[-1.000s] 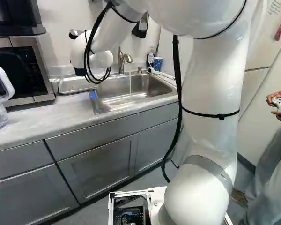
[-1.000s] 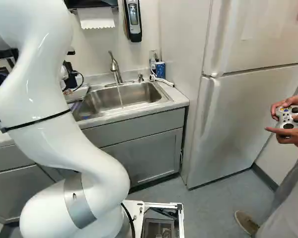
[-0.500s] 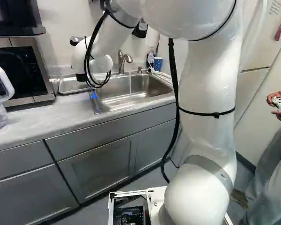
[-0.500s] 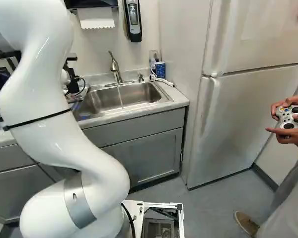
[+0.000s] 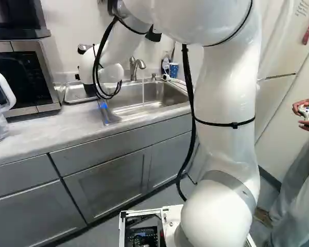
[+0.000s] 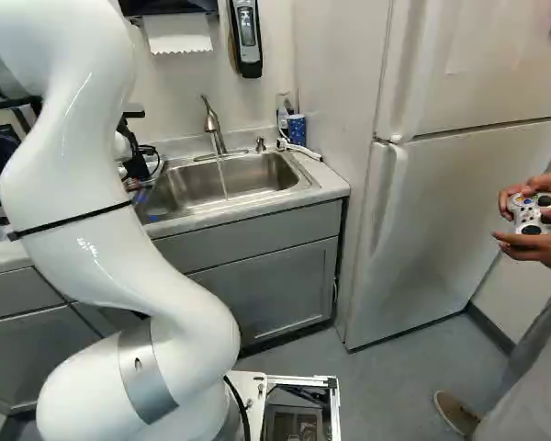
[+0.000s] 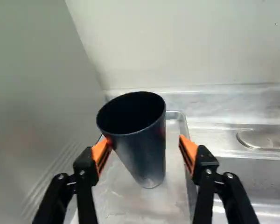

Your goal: Rinse the cup and place it in the tray

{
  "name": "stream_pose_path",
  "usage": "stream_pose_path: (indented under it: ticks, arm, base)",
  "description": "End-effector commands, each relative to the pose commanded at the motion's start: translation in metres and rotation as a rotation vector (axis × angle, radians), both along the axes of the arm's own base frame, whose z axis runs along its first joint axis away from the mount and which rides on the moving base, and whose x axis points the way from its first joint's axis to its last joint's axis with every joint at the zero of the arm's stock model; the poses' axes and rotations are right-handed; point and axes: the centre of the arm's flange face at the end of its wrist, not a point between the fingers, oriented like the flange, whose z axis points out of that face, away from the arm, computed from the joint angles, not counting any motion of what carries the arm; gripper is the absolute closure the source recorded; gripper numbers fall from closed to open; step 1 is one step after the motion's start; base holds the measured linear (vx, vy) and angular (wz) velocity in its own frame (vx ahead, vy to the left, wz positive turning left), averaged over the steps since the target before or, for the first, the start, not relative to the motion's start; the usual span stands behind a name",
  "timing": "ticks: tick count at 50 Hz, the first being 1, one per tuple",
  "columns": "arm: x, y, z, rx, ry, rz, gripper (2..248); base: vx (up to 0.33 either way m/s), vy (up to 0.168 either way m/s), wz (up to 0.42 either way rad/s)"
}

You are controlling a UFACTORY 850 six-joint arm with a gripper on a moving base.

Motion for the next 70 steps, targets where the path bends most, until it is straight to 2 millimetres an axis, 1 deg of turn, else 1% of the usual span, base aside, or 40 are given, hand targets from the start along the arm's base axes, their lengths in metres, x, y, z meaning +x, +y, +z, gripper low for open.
stream_pose_path:
  ticks: [5, 6, 10, 11, 18, 24, 60, 70]
  arm:
    - [0.0, 0.0, 0.0, 0.0, 0.0, 0.0, 47]
    - [0.0, 0.0, 0.0, 0.0, 0.0, 0.0, 10]
    - [0.0, 0.0, 0.0, 0.0, 0.0, 0.0, 10]
    - [0.0, 0.0, 0.0, 0.0, 0.0, 0.0, 3]
    - [0.0, 0.0, 0.001, 0.001, -0.001, 0.0, 3]
    - [0.0, 0.0, 0.005, 0.005, -0.007, 0.0, 3]
    - [-0.004, -0.003, 0.046, 0.047, -0.062, 0.0, 3]
    - [-0.005, -0.01, 0.058, 0.057, -0.077, -0.008, 3]
  base:
    - [0.0, 0.0, 0.0]
    - [0.0, 0.0, 0.0]
    - [0.0, 0.0, 0.0]
    - [0.0, 0.0, 0.0]
    - [0.0, 0.0, 0.0]
    - [0.0, 0.0, 0.0]
    - [0.0, 0.0, 0.0]
    - [0.0, 0.0, 0.0]
